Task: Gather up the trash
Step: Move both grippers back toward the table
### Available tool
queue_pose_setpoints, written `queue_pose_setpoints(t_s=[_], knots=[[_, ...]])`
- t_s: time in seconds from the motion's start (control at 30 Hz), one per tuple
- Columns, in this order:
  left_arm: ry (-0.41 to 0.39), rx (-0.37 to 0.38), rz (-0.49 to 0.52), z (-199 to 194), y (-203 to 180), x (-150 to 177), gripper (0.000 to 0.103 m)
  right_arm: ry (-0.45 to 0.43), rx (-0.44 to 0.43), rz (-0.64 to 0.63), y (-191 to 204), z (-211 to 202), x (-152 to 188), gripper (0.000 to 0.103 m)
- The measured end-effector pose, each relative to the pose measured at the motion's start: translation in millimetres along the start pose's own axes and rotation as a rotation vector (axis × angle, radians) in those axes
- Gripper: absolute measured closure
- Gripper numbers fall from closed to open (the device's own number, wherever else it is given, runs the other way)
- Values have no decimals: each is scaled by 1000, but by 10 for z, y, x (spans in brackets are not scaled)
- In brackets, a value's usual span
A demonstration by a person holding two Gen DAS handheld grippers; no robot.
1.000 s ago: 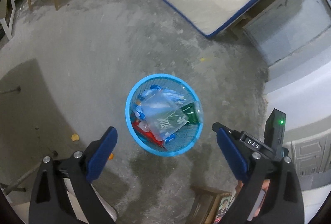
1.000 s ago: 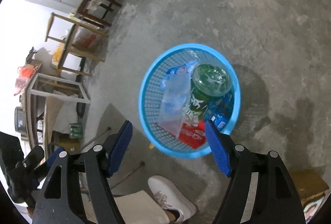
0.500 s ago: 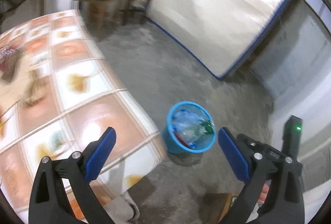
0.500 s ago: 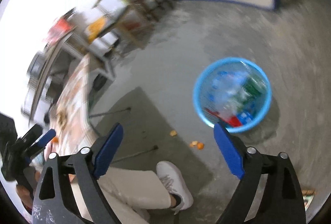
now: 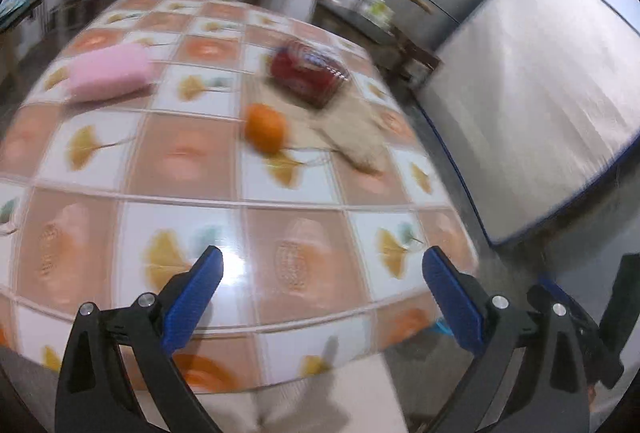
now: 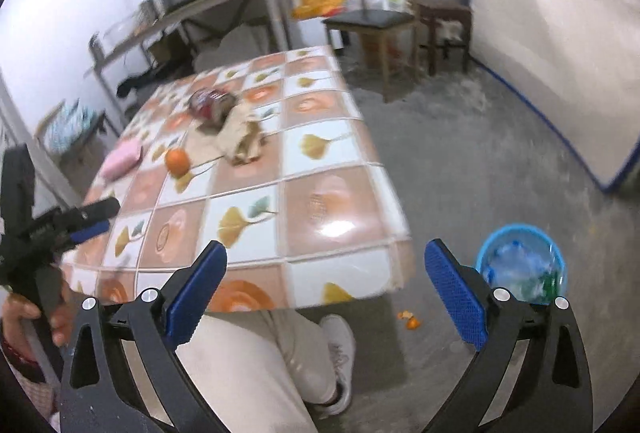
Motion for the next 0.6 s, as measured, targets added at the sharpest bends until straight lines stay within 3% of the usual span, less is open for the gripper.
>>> queue_pose_setpoints(t_s=[0.17, 0.3, 0.37, 0.6], knots=[[-83, -58, -55, -123, 474, -124, 6, -13, 28, -92, 498, 130, -165, 8], [-81, -138, 0, -116, 755, -142, 6, -76, 107, -149, 720, 224, -325, 8], [-76, -171, 53, -78, 826, -139, 6, -90, 107, -157, 810, 286, -397, 8], [-158, -145, 169, -104, 806, -303, 5, -109, -119, -69, 1085, 502, -656, 8]])
Point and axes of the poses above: each gripper's, at about its wrist camera, not at the fingertips, and z roughly the way its jaws point, y to its left, x to its underside, the point moved 7 cm from there along z, roughly the way its jaws point, and after that the axes turned 8 degrees about -y, right-handed, at the moved point
